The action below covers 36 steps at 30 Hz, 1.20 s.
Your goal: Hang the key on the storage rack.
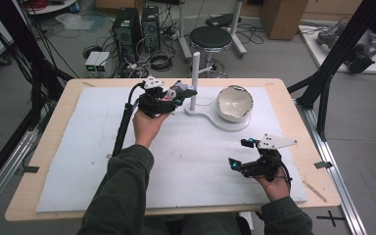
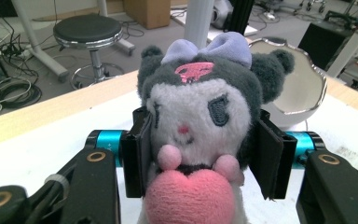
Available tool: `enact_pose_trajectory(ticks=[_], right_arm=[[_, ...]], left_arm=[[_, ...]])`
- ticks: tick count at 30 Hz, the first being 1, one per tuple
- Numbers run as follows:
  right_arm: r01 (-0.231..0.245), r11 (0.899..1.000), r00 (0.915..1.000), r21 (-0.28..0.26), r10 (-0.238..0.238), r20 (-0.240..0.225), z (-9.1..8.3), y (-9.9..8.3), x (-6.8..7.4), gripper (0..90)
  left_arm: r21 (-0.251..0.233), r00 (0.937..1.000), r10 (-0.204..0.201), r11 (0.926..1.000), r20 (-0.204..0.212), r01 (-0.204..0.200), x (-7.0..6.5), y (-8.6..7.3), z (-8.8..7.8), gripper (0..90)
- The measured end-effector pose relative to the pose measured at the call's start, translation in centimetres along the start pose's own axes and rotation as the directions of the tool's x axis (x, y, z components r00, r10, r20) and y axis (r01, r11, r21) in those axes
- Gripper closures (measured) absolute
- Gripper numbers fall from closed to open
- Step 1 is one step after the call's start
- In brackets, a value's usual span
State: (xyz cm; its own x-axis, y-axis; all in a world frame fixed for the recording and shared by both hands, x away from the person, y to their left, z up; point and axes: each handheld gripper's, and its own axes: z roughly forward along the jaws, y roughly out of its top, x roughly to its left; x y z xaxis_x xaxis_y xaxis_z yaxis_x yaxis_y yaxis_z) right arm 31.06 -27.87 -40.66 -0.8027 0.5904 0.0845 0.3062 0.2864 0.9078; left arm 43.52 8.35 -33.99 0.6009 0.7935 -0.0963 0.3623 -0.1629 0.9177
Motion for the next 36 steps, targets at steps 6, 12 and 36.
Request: enact_pose_trajectory(ticks=[6,12,36], right_arm=[[0.0,1.0,1.0,-0.001,0.0,0.0,0.0,0.0,0.0,9.8],[0.002,1.0,1.0,-0.001,-0.002,0.0,0.0,0.0,0.0,9.8],[0.001,1.0,1.0,0.0,-0.001,0.0,0.0,0.0,0.0,9.8]], left_arm=[[0.024,1.0,0.008,0.9997,-0.003,-0.008,0.0,-0.7,0.4,46.0],[0.044,0.9998,0.021,0.9988,-0.003,-0.021,-0.2,-1.0,0.8,45.2],[0.102,0.998,0.063,0.9928,0.008,-0.063,-0.7,-1.5,1.4,33.3]])
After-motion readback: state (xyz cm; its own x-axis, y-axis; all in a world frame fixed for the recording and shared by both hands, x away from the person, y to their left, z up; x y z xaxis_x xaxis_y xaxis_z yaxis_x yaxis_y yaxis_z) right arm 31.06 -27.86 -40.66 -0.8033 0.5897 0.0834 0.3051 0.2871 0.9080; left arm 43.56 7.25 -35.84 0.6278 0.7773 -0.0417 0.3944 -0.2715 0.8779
